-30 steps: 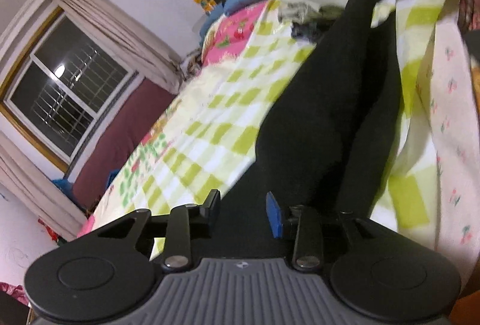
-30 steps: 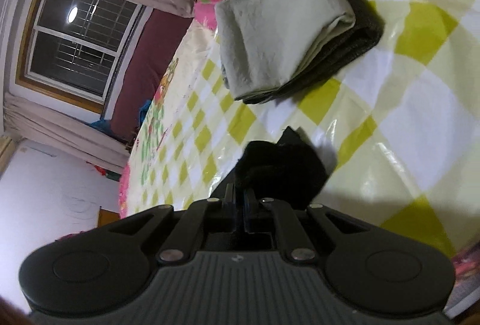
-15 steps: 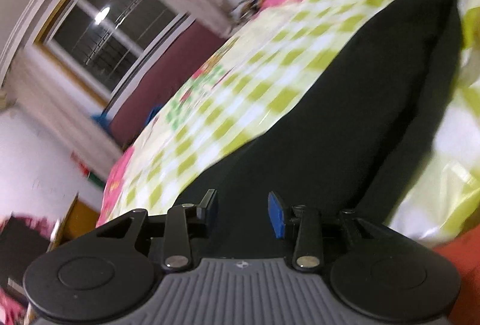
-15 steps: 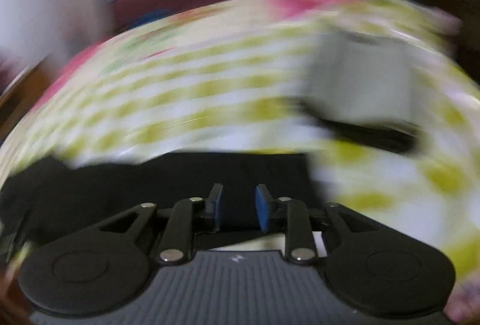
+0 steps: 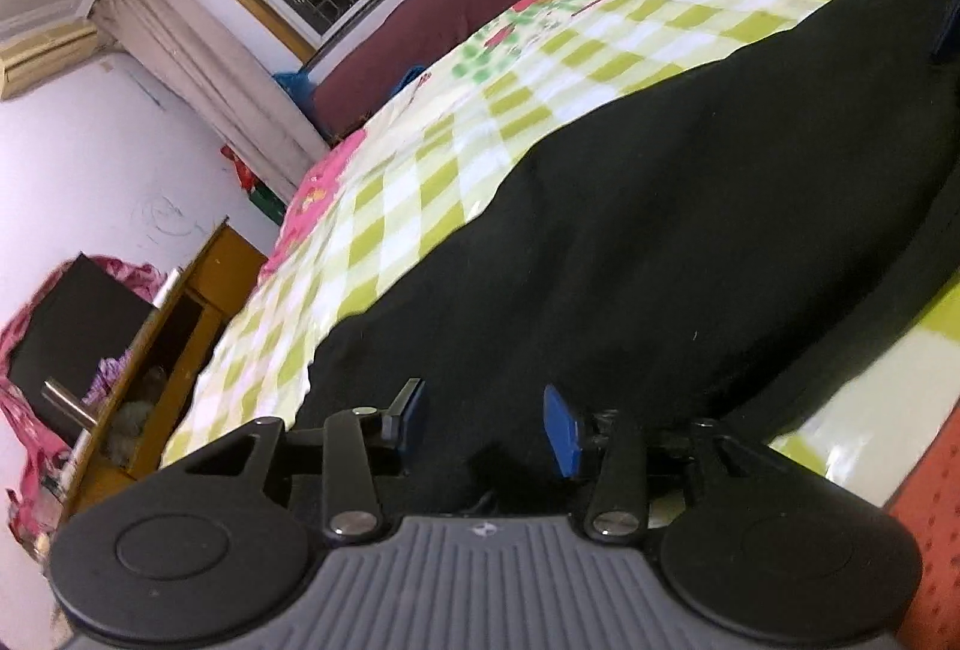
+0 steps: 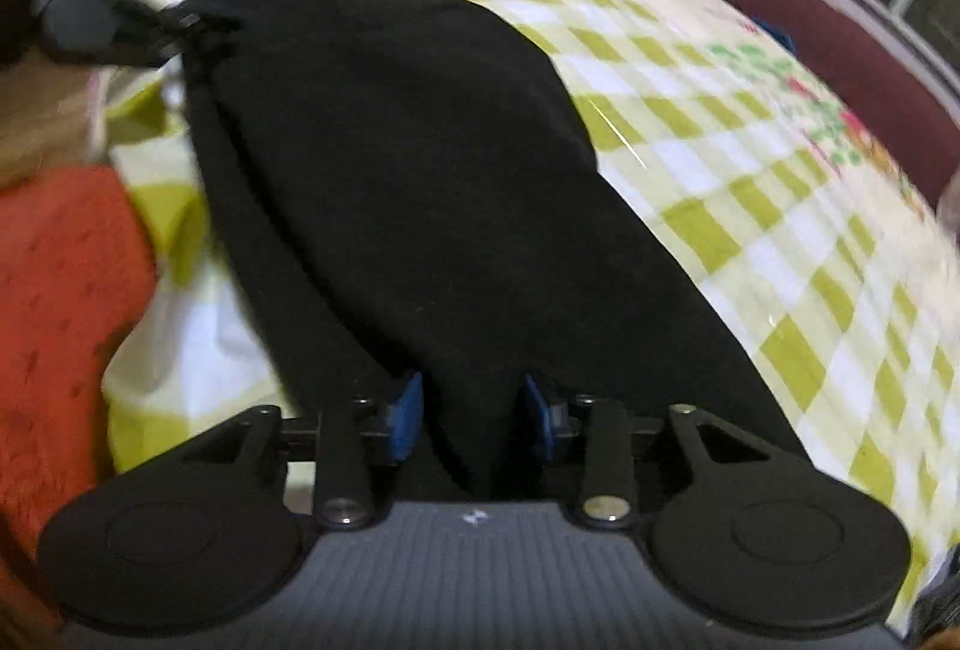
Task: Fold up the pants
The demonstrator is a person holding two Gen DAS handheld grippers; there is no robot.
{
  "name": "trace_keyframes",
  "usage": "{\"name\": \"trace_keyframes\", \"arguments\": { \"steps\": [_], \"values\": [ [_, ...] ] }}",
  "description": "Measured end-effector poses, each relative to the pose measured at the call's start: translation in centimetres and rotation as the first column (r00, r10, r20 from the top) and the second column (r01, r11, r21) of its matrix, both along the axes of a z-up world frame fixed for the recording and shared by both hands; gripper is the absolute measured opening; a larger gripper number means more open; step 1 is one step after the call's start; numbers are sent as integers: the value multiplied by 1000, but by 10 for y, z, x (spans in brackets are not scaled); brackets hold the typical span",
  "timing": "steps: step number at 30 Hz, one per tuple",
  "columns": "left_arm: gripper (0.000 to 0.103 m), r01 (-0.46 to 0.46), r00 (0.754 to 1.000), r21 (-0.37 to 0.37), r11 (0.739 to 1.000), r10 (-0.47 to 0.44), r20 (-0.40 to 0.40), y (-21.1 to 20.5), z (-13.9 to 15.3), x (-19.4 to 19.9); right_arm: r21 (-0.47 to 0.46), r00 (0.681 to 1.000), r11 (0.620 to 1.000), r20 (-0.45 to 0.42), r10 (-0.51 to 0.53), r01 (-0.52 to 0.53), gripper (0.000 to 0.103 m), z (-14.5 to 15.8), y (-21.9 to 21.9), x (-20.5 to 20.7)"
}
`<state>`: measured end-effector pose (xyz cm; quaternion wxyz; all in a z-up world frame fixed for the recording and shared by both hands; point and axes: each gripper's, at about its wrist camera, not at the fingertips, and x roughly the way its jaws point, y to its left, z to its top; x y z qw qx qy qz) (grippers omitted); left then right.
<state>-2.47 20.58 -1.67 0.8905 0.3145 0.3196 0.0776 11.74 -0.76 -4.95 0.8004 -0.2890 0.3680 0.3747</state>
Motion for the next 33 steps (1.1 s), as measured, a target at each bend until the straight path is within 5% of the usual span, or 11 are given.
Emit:
{"name": "trace_keyframes", "arguments": {
  "steps": [2,6,12,16,20,25,27,29,33],
  "values": [
    [60,22,1000,-22,1000,-22,3,5,4,-8,31,997,999,-64,-31,33,5,6,-1,3],
    [66,77,997,-18,997,-77,-7,8,2,-22,103,992,993,-122,-41,54,3,27,1,-6],
    [66,127,992,106,986,-124,-35,5,-17,-16,141,991,990,-130,18,0,1,55,10,-22],
    [66,130,991,91,987,-129,-22,10,-12,-7,45,995,996,-57,80,-77,8,36,25,-22],
    [66,155,988,112,981,-152,-37,11,-21,-2,-18,992,992,-9,125,-126,28,10,36,-17],
    [68,128,992,107,986,-129,2,16,-16,9,-77,987,986,55,153,-149,25,-8,48,-13],
    [58,98,994,132,986,-103,27,19,-15,13,-73,989,987,32,148,-145,10,-6,50,-13],
    [28,39,998,154,987,-47,50,24,-14,18,-55,994,993,-3,108,-108,6,1,51,-14],
    [27,-63,994,87,994,56,89,46,-1,19,40,992,994,-63,108,-106,1,32,53,-30]
  ]
}}
